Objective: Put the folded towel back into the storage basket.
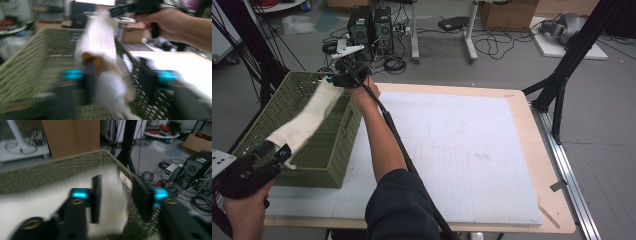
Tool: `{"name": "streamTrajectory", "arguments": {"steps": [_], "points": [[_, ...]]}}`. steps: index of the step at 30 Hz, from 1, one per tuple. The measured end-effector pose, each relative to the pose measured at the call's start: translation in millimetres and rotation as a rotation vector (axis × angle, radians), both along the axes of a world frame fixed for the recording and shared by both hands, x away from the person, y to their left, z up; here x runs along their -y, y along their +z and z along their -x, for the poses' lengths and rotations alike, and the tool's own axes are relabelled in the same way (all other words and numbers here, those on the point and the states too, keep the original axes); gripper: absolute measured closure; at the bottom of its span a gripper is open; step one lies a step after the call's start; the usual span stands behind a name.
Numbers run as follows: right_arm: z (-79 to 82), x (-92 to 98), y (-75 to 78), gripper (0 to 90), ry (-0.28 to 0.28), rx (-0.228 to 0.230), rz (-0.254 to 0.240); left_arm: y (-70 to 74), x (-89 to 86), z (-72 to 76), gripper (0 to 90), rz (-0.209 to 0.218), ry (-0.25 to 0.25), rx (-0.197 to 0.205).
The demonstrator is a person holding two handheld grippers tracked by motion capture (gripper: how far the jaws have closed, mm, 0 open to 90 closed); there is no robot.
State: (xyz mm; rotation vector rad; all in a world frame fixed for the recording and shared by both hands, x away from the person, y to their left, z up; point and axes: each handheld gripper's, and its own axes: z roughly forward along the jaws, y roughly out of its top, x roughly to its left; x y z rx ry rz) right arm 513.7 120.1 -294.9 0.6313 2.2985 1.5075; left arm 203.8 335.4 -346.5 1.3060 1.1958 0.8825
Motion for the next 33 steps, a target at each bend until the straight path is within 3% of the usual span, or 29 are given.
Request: {"name": "streamTrajectory", "arguments": {"steps": [3,7,11,15,19,24,33], "points": [[1.2,4.6,0.8,50.1,0.015,-0.016,0.002,3.3,0.2,1.8,30.6,-0.009,0.012,0.013],[8.3,18.7,7.4,47.6,0.048,-0.008,-0.001,1.6,5.5,-1.3,30.0,-0.002,-0.016,0.002],[17.1,42.6,19.2,45.9,0.099,-0.014,0.010,4.3,15.6,-6.0,24.8,0.013,-0.070,0.000],[25.0,73.6,30.5,39.1,0.096,-0.010,-0.007,7.2,30.8,-11.5,17.9,0.016,-0.135,-0.003],[30.9,103.6,34.0,33.1,0.099,-0.024,-0.005,7.7,47.8,-17.1,17.9,0.038,-0.207,-0.003],[39.5,139.9,31.0,23.3,0.051,-0.044,-0.022,8.6,68.8,-24.1,17.9,0.031,-0.298,-0.014],[55.4,194.7,29.0,19.7,-0.019,-0.030,-0.025,9.4,94.7,-31.0,18.7,-0.014,-0.394,-0.018]]}}
